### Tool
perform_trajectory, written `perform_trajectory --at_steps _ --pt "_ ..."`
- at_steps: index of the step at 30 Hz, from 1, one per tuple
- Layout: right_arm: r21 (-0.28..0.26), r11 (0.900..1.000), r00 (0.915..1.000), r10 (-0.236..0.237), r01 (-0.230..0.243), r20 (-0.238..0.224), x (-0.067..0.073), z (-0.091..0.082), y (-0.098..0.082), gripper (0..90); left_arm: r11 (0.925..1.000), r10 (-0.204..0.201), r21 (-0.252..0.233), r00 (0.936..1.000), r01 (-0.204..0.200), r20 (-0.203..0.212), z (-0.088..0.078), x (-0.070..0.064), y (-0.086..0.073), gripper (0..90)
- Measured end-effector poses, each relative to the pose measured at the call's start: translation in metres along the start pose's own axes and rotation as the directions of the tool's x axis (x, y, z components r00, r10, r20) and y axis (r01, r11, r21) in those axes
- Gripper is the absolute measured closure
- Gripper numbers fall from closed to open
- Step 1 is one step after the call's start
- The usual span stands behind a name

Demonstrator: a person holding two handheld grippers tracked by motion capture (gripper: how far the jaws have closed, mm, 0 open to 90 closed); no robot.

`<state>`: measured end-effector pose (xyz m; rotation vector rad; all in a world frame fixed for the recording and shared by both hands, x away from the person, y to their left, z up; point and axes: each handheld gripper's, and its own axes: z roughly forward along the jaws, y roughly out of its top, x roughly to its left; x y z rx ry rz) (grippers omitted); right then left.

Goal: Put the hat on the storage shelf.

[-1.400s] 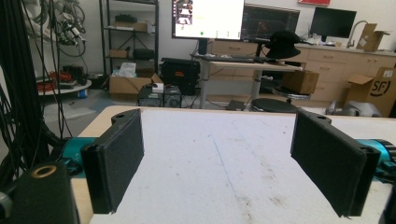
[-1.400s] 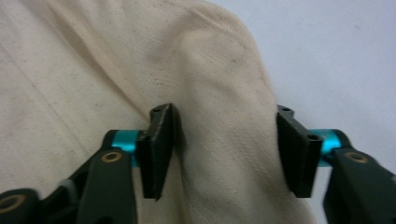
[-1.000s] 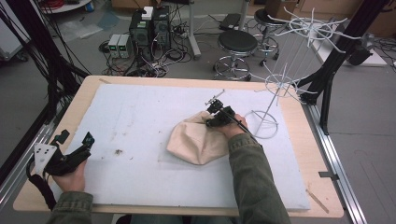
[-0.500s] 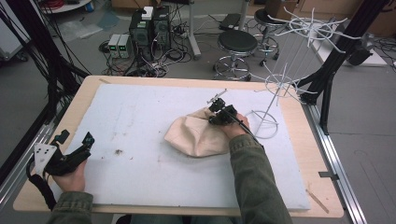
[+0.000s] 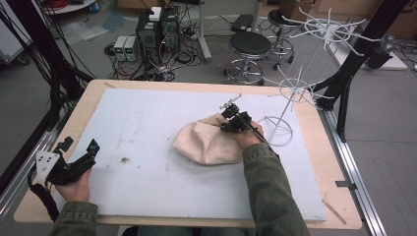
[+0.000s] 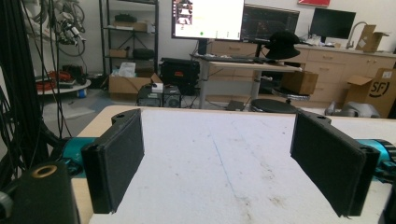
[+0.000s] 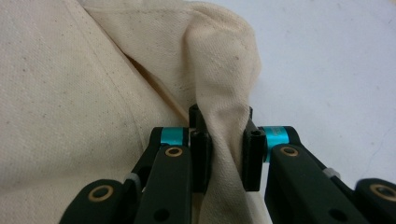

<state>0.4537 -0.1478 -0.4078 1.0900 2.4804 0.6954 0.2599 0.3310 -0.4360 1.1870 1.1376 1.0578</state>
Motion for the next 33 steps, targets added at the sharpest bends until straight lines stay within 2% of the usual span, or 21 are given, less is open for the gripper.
perform_trajectory --at_steps 8,11,18,22,24,28,31,32,33 --pt "-0.021 1.000 0.9999 0.016 -0.016 0.002 0.000 -0.006 -0.001 78.7 1.0000 -0.001 -0.001 1.0000 0.001 0.001 0.000 0.000 0.000 17.7" --pt "-0.044 0.998 0.9991 0.041 -0.042 -0.006 -0.003 -0.013 -0.002 78.7 1.0000 -0.001 0.000 1.0000 0.001 0.001 0.000 0.000 0.000 17.7" --pt "-0.101 0.994 0.9991 0.041 -0.040 0.007 -0.004 -0.030 -0.002 78.7 1.0000 0.002 0.001 1.0000 -0.002 0.004 0.000 -0.001 0.000 17.7" --pt "-0.144 0.989 0.9987 0.045 -0.041 0.025 -0.002 -0.042 -0.001 78.6 1.0000 0.001 0.001 1.0000 -0.001 0.004 0.001 -0.001 0.000 17.7" --pt "-0.148 0.988 0.9987 0.045 -0.042 0.022 -0.001 -0.043 -0.001 78.6 1.0000 0.000 0.001 1.0000 0.000 0.005 0.001 -0.001 0.000 17.7" --pt "-0.190 0.981 0.9988 0.034 -0.027 0.035 0.003 -0.052 0.000 78.5 1.0000 -0.001 0.001 1.0000 0.001 0.004 0.001 -0.001 0.000 17.7" --pt "-0.219 0.976 0.9981 0.037 -0.025 0.050 0.006 -0.060 0.001 78.5 1.0000 -0.001 0.001 1.0000 0.001 0.005 0.001 -0.001 0.000 17.7" --pt "-0.239 0.971 0.9973 0.042 -0.027 0.060 0.008 -0.063 0.001 78.5 1.0000 -0.001 0.001 1.0000 0.001 0.005 0.001 -0.001 0.000 17.7" --pt "-0.239 0.971 0.9973 0.042 -0.027 0.060 0.008 -0.063 0.001 78.5 1.0000 -0.002 0.001 1.0000 0.002 0.005 0.001 -0.001 0.000 17.7"
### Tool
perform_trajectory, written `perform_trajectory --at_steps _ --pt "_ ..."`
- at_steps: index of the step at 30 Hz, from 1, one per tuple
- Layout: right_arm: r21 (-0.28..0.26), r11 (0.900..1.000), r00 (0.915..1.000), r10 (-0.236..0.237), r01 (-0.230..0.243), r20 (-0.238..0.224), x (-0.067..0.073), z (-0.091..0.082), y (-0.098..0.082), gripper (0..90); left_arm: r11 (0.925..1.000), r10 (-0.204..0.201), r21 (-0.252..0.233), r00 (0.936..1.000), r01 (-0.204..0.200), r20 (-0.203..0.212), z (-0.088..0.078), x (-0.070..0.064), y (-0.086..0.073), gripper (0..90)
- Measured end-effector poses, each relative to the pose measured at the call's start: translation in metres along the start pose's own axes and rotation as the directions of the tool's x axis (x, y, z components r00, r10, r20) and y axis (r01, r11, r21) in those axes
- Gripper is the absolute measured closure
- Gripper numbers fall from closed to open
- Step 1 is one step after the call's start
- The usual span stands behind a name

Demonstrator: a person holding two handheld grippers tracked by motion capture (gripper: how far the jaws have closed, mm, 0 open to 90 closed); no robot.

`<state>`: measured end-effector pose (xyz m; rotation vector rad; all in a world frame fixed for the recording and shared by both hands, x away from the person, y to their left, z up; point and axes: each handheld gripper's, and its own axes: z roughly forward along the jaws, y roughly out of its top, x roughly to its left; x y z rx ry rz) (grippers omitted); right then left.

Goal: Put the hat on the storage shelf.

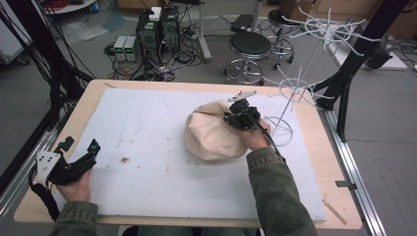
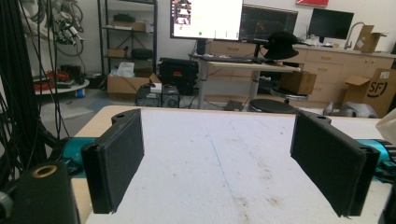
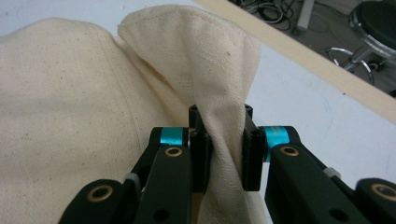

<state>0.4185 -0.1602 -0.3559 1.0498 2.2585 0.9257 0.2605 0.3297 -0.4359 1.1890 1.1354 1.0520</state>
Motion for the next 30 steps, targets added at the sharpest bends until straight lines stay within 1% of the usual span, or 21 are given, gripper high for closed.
perform_trajectory --at_steps 5,10,11,14,17,19,20,21,23,26,29,30 --pt "-0.046 0.999 0.9999 0.012 -0.011 0.012 0.000 -0.010 0.001 78.3 1.0000 -0.006 -0.002 1.0000 0.006 -0.002 0.000 0.001 0.000 17.7" --pt "-0.080 0.996 0.9991 0.037 -0.035 0.023 0.000 -0.018 -0.001 78.2 1.0000 -0.008 -0.003 1.0000 0.008 -0.002 0.000 0.000 0.000 17.7" --pt "-0.094 0.995 0.9986 0.046 -0.043 0.025 -0.002 -0.021 -0.003 78.2 1.0000 -0.008 -0.003 1.0000 0.008 0.000 0.000 0.000 0.000 17.7" --pt "-0.099 0.994 0.9981 0.059 -0.056 0.020 -0.003 -0.023 -0.005 78.2 1.0000 -0.006 -0.002 1.0000 0.006 0.002 0.001 0.000 0.000 17.7" --pt "-0.110 0.992 0.9974 0.066 -0.063 0.029 -0.004 -0.025 -0.007 78.1 1.0000 -0.004 -0.002 1.0000 0.004 0.003 0.001 -0.001 0.000 17.7" --pt "-0.126 0.989 0.9963 0.079 -0.074 0.033 -0.004 -0.029 -0.008 78.1 1.0000 -0.006 -0.002 1.0000 0.006 0.003 0.001 -0.001 0.000 17.7" --pt "-0.146 0.986 0.9952 0.089 -0.082 0.040 -0.005 -0.033 -0.009 78.1 1.0000 -0.006 -0.002 1.0000 0.006 0.003 0.001 -0.001 0.000 17.7" --pt "-0.146 0.986 0.9952 0.089 -0.082 0.040 -0.005 -0.033 -0.009 78.1 1.0000 -0.006 -0.002 1.0000 0.006 0.003 0.001 -0.001 0.000 17.7" --pt "-0.170 0.982 0.9946 0.094 -0.086 0.044 -0.005 -0.038 -0.008 78.0 1.0000 -0.007 0.000 1.0000 0.007 0.004 0.002 -0.001 0.000 17.7" --pt "-0.209 0.973 0.9929 0.107 -0.094 0.052 -0.004 -0.046 -0.007 78.0 1.0000 -0.003 0.001 1.0000 0.003 0.005 0.001 -0.002 0.000 17.6" --pt "-0.241 0.964 0.9914 0.125 -0.112 0.039 -0.001 -0.055 -0.006 77.9 1.0000 -0.002 0.003 1.0000 0.002 0.005 0.002 -0.002 0.000 17.7" --pt "-0.254 0.961 0.9918 0.122 -0.109 0.037 0.000 -0.058 -0.005 77.8 1.0000 -0.002 0.003 1.0000 0.001 0.006 0.002 -0.002 0.000 17.7"
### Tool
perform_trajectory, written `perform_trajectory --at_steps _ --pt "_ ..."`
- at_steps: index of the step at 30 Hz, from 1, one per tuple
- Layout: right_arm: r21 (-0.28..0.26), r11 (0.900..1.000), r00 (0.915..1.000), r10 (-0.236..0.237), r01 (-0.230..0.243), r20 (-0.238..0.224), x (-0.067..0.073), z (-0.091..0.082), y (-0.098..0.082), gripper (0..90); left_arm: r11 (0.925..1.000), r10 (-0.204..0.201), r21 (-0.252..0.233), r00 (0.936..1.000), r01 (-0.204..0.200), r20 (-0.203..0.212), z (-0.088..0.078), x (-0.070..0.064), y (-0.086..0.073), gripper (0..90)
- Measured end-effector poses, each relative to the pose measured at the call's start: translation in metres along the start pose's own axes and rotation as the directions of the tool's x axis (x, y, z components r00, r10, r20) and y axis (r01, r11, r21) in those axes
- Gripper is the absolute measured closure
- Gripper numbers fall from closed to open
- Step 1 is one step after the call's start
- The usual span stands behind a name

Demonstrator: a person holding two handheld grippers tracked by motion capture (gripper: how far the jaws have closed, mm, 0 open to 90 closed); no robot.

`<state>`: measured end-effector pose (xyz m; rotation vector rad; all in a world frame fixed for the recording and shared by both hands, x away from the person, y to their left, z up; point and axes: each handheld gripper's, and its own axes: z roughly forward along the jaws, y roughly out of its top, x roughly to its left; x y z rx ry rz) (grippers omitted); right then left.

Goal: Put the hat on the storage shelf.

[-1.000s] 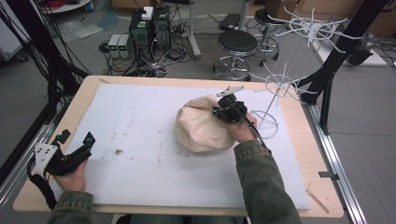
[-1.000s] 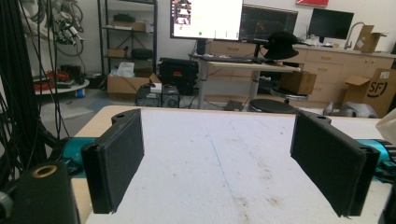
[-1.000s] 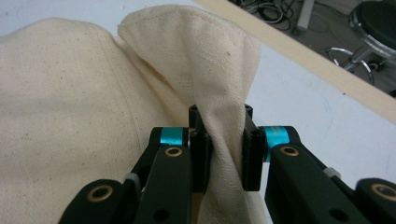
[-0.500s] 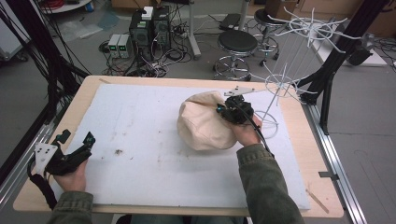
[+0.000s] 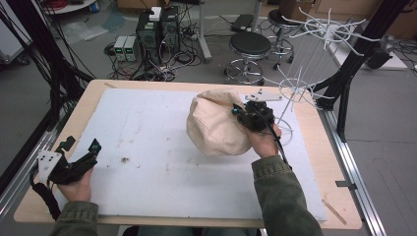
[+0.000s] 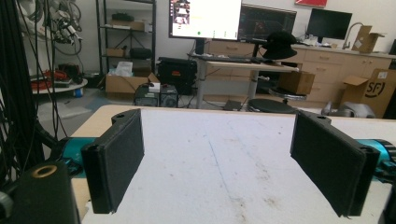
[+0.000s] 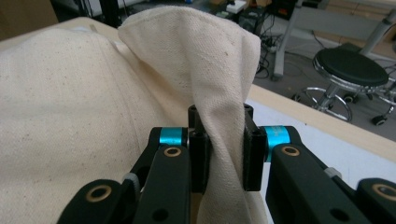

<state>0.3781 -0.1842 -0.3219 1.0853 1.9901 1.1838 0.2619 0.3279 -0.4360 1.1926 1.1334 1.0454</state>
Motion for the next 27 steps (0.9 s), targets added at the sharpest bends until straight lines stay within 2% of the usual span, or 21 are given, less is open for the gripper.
perform_trajectory --at_steps 8,16,21,27 --pt "-0.089 0.996 1.0000 0.003 -0.003 -0.006 0.010 -0.018 0.006 77.6 1.0000 -0.002 -0.003 1.0000 0.002 0.002 0.001 -0.001 0.000 17.7" --pt "-0.134 0.991 0.9999 0.011 -0.010 0.007 0.011 -0.027 0.009 77.5 1.0000 -0.002 -0.004 1.0000 0.002 0.002 0.001 -0.001 0.000 17.7" --pt "-0.204 0.979 0.9996 0.018 -0.013 0.023 0.012 -0.038 0.011 77.5 1.0000 0.001 -0.001 1.0000 -0.001 0.003 0.001 -0.002 0.000 17.7" --pt "-0.297 0.954 0.9977 0.045 -0.028 0.050 0.013 -0.055 0.014 77.4 1.0000 0.003 0.000 1.0000 -0.003 0.006 0.001 -0.002 0.000 17.7"
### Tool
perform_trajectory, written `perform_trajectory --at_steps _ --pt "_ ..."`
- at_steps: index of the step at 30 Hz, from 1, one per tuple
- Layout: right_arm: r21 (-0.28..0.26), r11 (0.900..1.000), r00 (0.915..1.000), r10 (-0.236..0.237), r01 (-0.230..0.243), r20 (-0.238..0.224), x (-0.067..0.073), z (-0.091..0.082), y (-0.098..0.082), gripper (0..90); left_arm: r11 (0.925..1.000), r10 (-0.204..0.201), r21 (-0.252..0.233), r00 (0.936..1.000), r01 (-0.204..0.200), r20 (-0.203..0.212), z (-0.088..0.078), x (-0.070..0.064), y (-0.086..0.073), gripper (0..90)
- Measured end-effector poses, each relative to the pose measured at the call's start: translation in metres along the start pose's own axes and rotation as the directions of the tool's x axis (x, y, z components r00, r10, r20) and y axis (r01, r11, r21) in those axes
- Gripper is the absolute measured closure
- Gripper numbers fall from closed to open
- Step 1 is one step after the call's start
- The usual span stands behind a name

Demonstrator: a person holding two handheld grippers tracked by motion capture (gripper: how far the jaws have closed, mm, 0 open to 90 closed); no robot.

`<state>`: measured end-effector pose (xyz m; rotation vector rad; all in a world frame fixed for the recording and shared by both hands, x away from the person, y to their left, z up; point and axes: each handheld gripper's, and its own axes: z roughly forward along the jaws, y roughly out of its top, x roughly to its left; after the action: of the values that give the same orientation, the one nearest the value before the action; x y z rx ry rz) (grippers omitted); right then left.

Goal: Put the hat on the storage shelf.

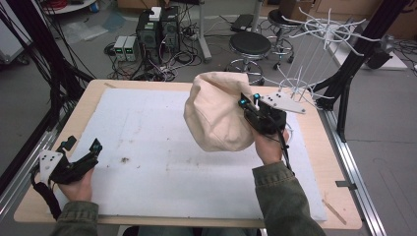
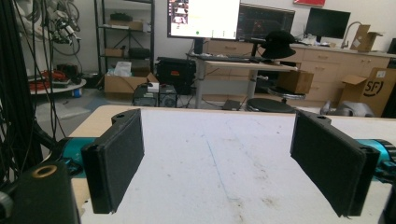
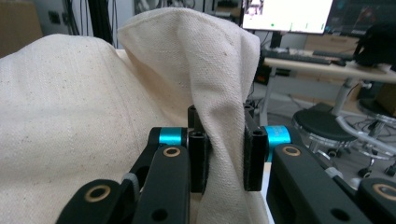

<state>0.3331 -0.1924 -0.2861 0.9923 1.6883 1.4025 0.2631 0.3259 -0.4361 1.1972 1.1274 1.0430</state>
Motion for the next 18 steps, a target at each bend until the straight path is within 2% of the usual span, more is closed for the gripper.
perform_trajectory --at_steps 7,13,18 --pt "-0.086 0.996 1.0000 0.005 -0.004 0.009 -0.004 -0.016 0.006 77.2 1.0000 -0.001 -0.003 1.0000 0.001 0.000 0.001 0.000 0.000 17.7" --pt "-0.202 0.979 0.9992 -0.001 0.009 0.041 -0.005 -0.034 0.015 77.2 1.0000 -0.003 -0.001 1.0000 0.003 0.001 0.001 -0.001 0.000 17.7" --pt "-0.268 0.963 0.9972 0.009 0.012 0.074 -0.008 -0.045 0.019 77.1 1.0000 -0.008 -0.002 1.0000 0.008 0.002 0.001 0.000 0.000 17.7"
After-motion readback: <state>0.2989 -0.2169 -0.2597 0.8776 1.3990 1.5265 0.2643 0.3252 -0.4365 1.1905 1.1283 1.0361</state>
